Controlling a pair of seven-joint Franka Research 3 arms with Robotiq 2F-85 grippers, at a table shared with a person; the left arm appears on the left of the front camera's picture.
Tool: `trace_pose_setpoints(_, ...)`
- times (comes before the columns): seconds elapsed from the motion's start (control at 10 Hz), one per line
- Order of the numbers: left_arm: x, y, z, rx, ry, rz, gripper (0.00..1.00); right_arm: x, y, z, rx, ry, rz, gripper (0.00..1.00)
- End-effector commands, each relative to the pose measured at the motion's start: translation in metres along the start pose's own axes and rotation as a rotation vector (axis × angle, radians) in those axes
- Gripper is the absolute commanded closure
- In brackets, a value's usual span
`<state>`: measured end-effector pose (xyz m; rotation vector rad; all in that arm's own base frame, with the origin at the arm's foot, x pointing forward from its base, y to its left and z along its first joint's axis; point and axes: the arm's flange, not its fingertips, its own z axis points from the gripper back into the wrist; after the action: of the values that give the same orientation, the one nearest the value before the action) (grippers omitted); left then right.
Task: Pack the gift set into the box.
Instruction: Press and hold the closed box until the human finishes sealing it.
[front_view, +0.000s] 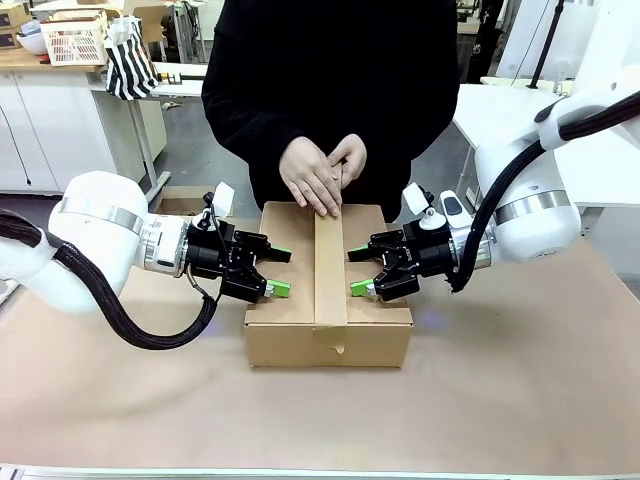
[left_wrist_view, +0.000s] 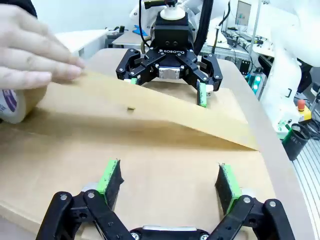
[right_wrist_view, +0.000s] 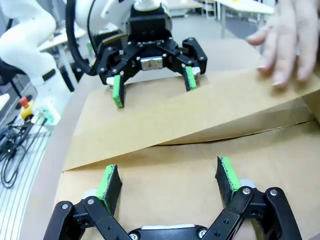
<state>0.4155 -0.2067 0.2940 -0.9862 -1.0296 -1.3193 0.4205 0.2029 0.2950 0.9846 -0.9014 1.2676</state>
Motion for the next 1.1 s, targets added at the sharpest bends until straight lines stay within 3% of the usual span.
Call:
trace_pose_setpoints(0.0,-0.0026,-0.0015,0.0005,0.001,0.006,-0.010,0.00,-0.0039,0.0022,-0.0006,-0.010,-0.004,0.004,0.00)
trace_pose_setpoints(1.0,-0.0026,-0.0015,0.0005,0.001,0.006,-0.010,0.00,-0.0039,0.0022,-0.0006,-0.010,-0.004,0.004,0.00)
